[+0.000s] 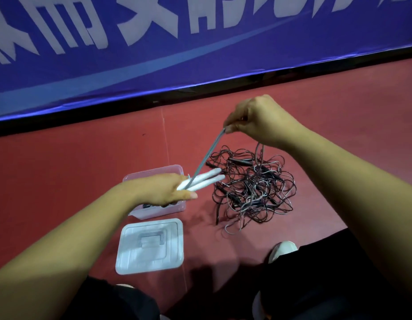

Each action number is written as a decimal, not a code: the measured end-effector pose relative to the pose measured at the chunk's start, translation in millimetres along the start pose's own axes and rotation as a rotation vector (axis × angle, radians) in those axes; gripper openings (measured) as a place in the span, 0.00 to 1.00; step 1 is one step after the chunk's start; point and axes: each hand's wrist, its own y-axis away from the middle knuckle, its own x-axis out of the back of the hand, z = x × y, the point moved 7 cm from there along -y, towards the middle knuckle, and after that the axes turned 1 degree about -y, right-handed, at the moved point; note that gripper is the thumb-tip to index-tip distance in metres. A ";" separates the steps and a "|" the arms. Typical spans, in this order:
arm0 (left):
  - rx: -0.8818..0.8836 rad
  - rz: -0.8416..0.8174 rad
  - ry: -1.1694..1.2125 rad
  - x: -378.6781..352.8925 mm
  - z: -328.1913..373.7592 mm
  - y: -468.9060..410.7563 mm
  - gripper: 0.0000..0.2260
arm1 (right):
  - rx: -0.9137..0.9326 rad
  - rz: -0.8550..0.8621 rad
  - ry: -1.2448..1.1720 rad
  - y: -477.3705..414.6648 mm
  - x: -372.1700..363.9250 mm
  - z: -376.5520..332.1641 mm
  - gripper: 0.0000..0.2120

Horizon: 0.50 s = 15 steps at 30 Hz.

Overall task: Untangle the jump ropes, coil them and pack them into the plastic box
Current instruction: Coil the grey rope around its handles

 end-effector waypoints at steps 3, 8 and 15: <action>-0.097 -0.014 0.040 -3.7 29.1 9.6 0.11 | -0.038 0.080 -0.073 -2.0 1.8 8.0 0.07; -0.281 0.370 0.384 46.7 53.3 37.2 0.06 | -0.179 0.044 -0.204 2.9 -11.2 22.1 0.03; -0.285 0.555 0.866 81.9 -6.3 31.0 0.17 | -0.338 -0.244 -0.382 13.6 -62.6 19.6 0.11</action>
